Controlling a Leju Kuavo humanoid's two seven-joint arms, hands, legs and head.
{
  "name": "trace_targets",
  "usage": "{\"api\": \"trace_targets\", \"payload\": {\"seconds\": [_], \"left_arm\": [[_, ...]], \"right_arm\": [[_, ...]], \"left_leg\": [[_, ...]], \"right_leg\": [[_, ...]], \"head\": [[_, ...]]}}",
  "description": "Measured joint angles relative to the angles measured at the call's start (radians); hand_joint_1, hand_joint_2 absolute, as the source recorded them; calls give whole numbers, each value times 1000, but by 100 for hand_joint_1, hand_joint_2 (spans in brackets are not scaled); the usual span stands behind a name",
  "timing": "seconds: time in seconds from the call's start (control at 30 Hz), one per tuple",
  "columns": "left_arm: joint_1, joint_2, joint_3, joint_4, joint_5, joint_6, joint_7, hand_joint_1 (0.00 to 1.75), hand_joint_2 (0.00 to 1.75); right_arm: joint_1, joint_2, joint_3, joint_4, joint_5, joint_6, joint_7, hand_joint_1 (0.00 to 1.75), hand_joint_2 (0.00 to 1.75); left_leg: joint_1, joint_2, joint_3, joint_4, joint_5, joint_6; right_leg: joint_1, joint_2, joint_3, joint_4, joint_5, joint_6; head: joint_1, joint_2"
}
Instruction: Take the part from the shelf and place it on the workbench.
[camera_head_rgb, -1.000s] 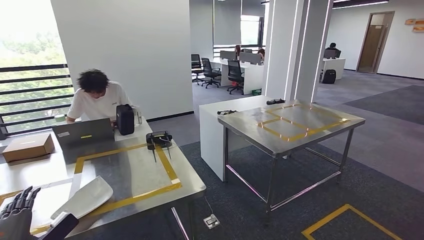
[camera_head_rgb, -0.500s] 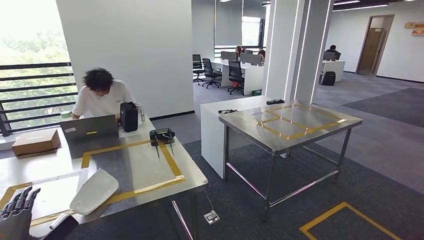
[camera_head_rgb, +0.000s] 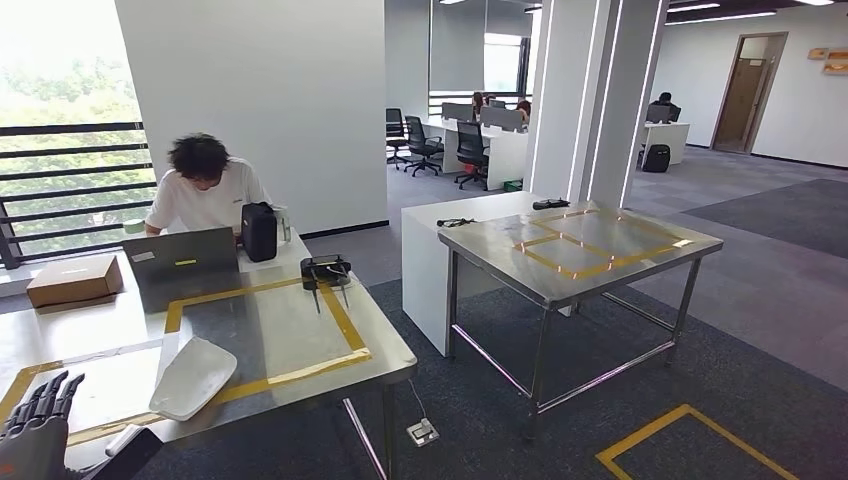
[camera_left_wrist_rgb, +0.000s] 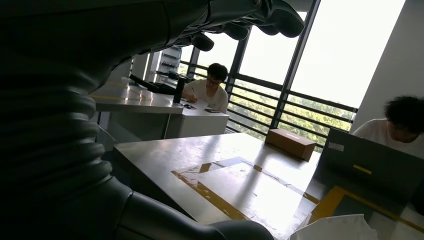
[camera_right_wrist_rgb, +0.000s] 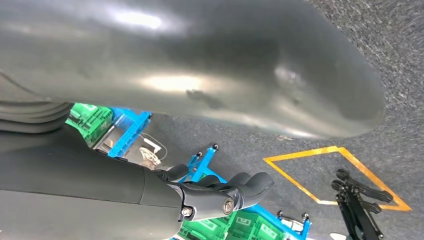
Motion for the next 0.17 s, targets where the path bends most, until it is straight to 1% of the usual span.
{"api": "trace_targets", "payload": {"seconds": [0.1, 0.17], "left_arm": [[0, -3, 0, 0, 0, 3, 6, 0, 175], [0, -5, 0, 0, 0, 1, 9, 0, 175]], "right_arm": [[0, 0, 0, 0, -1, 2, 6, 0, 175], [0, 0, 0, 0, -1, 5, 8, 0, 175]], "left_leg": [[0, 0, -2, 0, 1, -1], [0, 0, -3, 0, 1, -1]], "right_leg": [[0, 0, -3, 1, 0, 0], [0, 0, -4, 2, 0, 0]], "head": [[0, 0], [0, 0]]}}
